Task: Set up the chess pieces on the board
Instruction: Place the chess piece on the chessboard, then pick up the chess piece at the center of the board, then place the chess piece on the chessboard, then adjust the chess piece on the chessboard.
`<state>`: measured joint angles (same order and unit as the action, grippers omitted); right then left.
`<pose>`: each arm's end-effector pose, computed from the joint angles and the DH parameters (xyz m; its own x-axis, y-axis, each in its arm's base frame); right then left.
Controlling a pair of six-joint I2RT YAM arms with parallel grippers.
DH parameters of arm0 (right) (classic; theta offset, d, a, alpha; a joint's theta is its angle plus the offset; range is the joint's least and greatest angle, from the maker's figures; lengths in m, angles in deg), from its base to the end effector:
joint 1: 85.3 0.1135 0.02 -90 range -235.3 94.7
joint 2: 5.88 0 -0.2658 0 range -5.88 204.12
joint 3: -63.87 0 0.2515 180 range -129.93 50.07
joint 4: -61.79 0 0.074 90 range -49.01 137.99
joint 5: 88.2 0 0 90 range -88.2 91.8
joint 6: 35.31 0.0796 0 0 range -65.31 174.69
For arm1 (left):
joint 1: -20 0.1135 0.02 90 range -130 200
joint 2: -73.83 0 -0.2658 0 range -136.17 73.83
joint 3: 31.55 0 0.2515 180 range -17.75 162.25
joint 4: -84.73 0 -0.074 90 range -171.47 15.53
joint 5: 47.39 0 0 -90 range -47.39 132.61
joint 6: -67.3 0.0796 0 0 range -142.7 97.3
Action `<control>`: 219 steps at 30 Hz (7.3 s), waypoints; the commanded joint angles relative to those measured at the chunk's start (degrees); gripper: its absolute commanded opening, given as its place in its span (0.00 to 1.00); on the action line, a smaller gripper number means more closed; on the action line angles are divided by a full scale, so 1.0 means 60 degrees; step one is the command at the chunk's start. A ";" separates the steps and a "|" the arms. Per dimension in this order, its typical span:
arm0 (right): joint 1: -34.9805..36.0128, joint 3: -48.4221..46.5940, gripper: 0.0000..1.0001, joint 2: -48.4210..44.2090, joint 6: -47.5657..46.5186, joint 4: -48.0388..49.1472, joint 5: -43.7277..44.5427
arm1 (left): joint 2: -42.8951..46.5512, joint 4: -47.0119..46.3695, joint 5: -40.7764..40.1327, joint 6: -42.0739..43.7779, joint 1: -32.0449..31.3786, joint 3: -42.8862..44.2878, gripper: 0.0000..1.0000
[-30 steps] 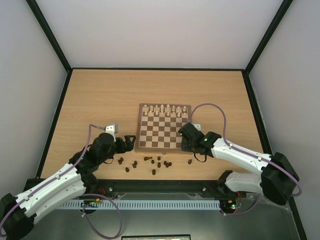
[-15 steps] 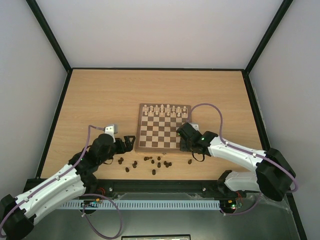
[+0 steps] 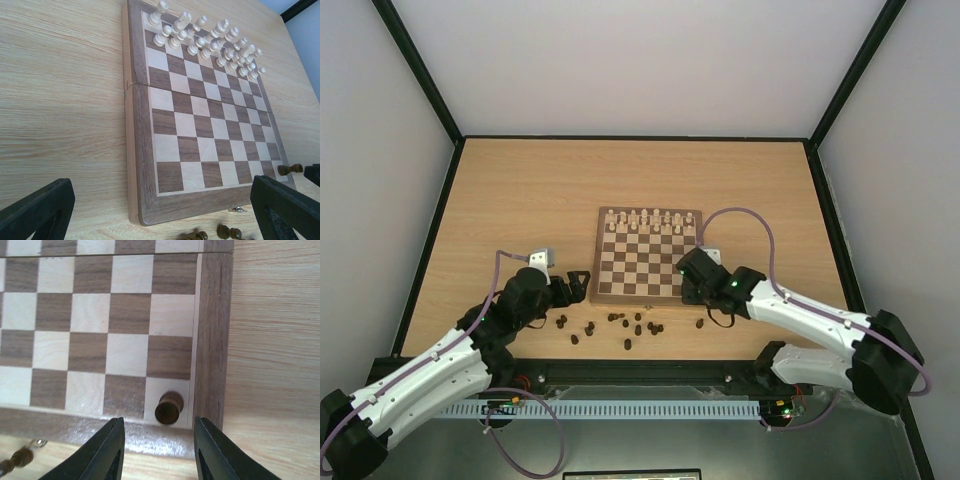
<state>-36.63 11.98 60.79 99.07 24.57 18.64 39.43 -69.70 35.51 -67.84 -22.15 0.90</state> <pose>0.1827 0.1728 0.1751 -0.7922 0.1128 -0.5997 -0.0655 0.9613 0.2674 0.1458 -0.1187 0.1844 -0.6561 -0.3549 -0.6660 0.1696 0.7906 -0.5883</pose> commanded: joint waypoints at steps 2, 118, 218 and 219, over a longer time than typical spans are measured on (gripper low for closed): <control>0.0644 0.0010 0.39 -0.0853 0.0939 -0.1729 0.0468 | 0.0042 0.0208 -0.0033 0.0024 -0.0035 0.0161 0.99; 0.0471 -0.1504 0.14 0.2419 -0.0467 -0.0694 0.0263 | 0.0003 -0.0324 -0.0273 -0.0122 -0.0021 -0.0231 0.99; 0.3989 -0.0782 0.11 0.2840 0.0092 -0.0552 -0.1413 | -0.0276 -0.0264 -0.0839 -0.0386 -0.0021 -0.0252 0.99; 0.3989 -0.0799 0.14 0.2852 0.0093 -0.0548 -0.1428 | -0.0285 -0.0263 -0.0839 -0.0386 -0.0019 -0.0253 0.99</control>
<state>-13.14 6.45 74.98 100.04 23.28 10.31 37.58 -70.44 30.46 -69.72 -22.15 0.16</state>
